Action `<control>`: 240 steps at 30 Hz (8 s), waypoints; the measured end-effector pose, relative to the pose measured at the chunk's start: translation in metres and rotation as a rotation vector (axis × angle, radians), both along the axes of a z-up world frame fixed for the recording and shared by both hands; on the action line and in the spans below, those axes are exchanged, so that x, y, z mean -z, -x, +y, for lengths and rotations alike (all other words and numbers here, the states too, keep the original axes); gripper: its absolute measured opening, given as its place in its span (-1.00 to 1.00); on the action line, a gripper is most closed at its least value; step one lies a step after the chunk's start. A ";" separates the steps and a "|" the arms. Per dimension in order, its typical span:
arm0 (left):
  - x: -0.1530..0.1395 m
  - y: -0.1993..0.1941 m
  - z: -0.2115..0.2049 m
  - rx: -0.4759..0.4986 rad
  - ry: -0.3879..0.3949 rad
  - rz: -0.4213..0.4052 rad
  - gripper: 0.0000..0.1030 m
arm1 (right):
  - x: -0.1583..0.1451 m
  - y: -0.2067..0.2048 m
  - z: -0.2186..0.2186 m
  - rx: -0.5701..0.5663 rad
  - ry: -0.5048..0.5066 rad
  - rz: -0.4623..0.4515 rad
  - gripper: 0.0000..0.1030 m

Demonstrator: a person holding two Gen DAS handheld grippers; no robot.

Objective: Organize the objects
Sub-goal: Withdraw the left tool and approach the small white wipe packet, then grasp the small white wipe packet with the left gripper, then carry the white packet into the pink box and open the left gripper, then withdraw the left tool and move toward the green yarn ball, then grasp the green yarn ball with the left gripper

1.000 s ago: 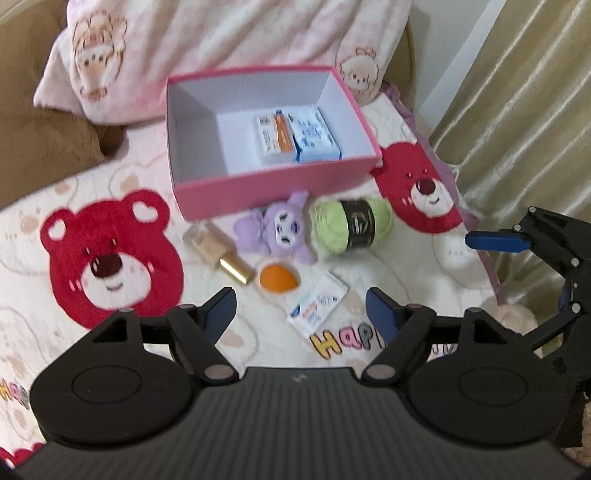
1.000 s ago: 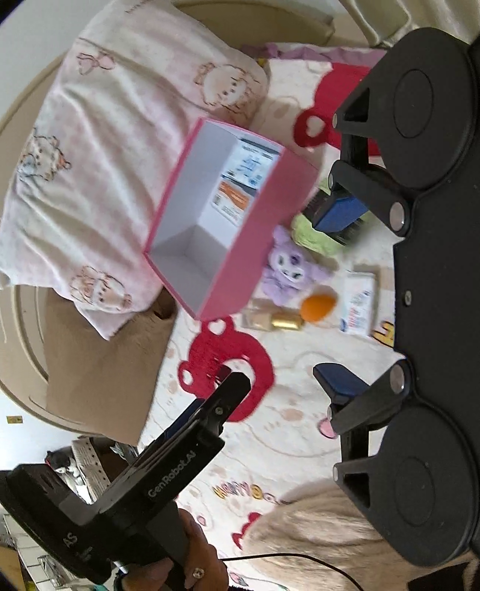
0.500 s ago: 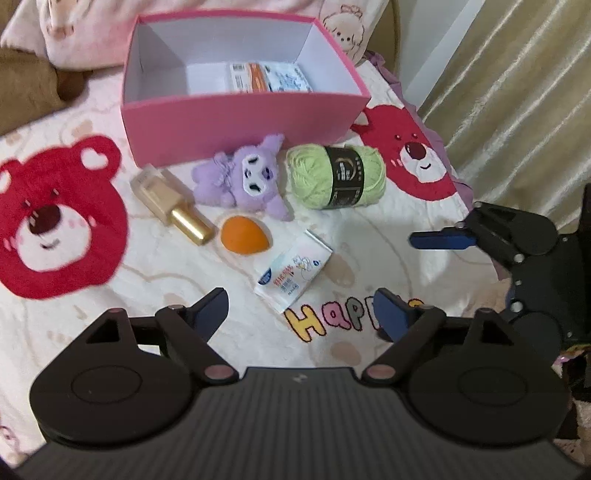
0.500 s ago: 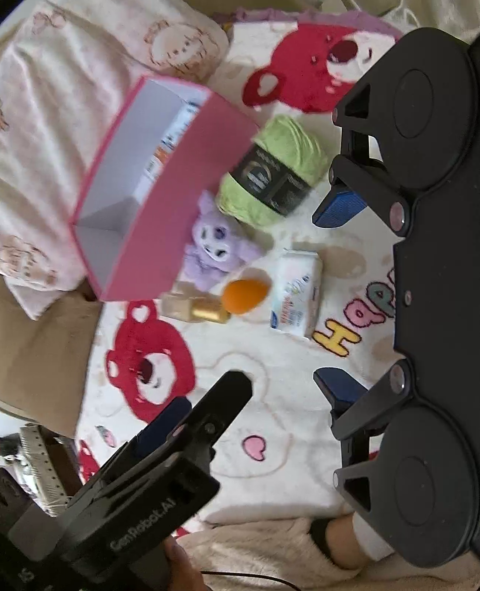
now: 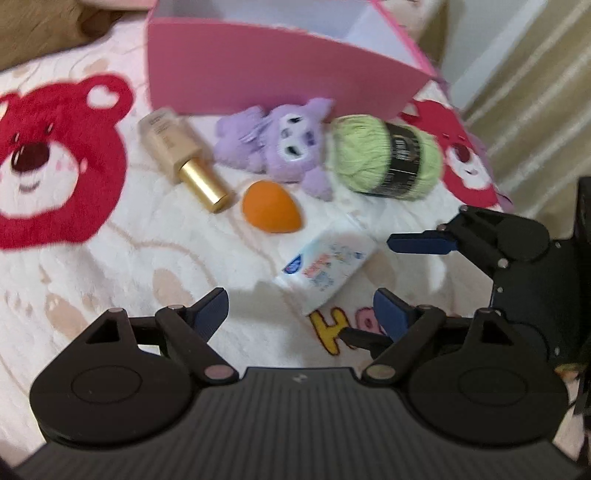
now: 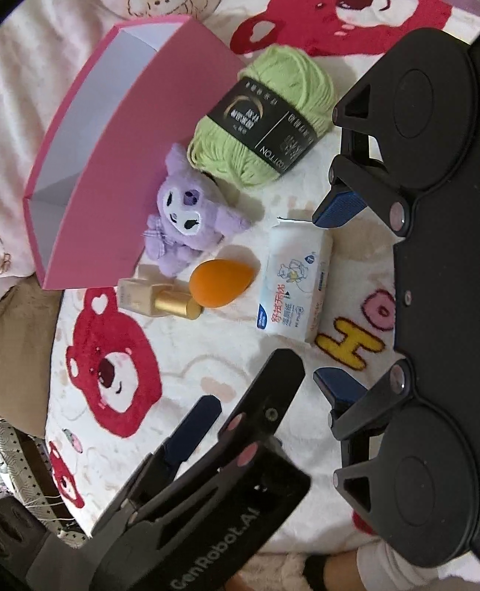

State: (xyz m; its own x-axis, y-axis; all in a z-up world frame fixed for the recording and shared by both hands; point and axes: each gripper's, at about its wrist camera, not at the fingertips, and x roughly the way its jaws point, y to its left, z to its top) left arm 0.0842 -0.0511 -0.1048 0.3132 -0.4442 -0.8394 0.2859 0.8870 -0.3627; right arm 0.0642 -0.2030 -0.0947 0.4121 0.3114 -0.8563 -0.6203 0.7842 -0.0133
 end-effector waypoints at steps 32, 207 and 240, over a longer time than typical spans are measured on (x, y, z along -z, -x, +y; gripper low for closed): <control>0.058 -0.002 0.001 -0.160 0.236 0.010 -0.44 | 0.028 -0.003 0.009 0.129 -0.018 -0.001 0.61; 0.017 -0.070 -0.055 -0.165 0.274 -0.133 0.32 | 0.002 -0.015 -0.109 0.626 -0.231 0.055 0.53; -0.008 -0.073 -0.069 0.162 0.238 -0.146 0.10 | 0.036 -0.013 -0.127 0.778 -0.511 0.292 0.61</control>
